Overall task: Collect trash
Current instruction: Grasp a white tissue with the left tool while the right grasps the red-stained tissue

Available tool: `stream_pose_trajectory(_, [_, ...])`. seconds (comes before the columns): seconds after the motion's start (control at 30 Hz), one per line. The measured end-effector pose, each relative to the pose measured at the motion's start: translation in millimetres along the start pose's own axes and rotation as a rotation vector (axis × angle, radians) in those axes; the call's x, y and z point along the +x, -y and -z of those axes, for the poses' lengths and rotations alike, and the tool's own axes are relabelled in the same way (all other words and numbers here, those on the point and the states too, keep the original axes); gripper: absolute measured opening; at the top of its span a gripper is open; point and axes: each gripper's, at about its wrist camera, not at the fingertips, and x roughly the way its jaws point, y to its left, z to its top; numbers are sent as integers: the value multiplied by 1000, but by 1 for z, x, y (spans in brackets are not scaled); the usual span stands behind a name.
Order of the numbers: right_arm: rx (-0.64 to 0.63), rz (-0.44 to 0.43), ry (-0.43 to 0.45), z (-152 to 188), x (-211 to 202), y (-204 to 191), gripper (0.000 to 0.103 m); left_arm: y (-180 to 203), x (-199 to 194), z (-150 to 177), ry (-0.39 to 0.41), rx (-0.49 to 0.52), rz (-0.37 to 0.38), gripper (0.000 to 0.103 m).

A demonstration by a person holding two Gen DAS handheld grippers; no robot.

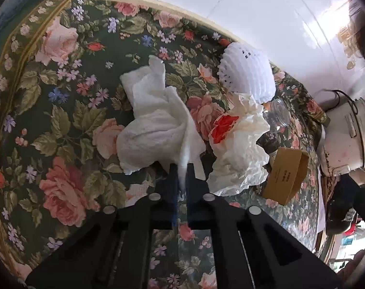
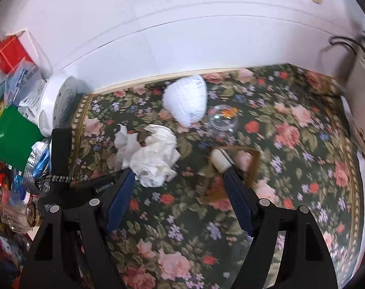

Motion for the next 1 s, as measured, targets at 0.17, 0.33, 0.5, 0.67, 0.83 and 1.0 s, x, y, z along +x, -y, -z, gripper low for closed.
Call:
stream_pose_trajectory(0.17, [-41,-26,-23,-10,25,-21,73,-7,-34,4,60,24,-23,2])
stream_pose_trajectory(0.33, [-61,-38,-62,-17,58,-37,73,-12,-65,8,114,64,-57,2])
stream_pose_trajectory(0.5, [-50,-28,-116,-18,93,-42,73,-15,-74,12,126,79,-64,2])
stream_pose_trajectory(0.67, [-38,10,-168,-11,120,-40,73,-19,-76,14,125,80,-63,2])
stream_pose_trajectory(0.83, [-46,21,-201,-5,132,-39,48,-21,-79,17,129,74,-62,2])
stream_pose_trajectory(1.0, [-83,19,-145,-5,111,-46,43,-16,-88,21,146,78,-61,2])
